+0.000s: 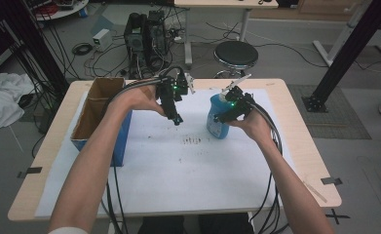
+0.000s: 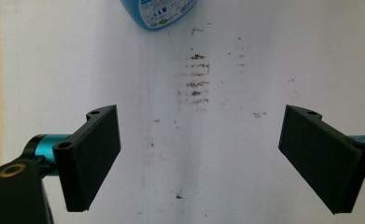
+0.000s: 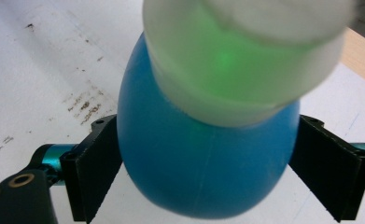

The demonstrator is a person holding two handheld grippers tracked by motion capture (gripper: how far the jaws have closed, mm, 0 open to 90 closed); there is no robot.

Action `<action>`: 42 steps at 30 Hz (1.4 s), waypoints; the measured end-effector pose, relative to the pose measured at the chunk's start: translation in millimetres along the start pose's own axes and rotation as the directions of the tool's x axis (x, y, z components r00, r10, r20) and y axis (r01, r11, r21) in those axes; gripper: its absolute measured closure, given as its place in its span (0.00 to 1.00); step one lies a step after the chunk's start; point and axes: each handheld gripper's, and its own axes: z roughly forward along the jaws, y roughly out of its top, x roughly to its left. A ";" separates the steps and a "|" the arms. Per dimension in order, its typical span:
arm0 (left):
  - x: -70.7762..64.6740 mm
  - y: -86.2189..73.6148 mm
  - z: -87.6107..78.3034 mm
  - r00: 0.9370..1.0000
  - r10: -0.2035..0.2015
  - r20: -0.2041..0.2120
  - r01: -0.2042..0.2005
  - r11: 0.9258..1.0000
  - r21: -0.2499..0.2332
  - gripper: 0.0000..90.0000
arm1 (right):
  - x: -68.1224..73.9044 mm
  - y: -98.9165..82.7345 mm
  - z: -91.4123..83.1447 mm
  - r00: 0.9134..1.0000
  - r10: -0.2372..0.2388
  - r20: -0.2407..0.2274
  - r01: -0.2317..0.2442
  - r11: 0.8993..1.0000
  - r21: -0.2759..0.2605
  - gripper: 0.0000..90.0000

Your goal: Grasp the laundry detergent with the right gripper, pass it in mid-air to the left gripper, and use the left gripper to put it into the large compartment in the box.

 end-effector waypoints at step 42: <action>1.2 -2.9 6.4 1.000 -0.003 0.007 0.003 1.000 -0.002 0.14 | 3.2 -5.7 9.1 1.000 -0.008 -0.011 0.007 0.999 -0.043 0.27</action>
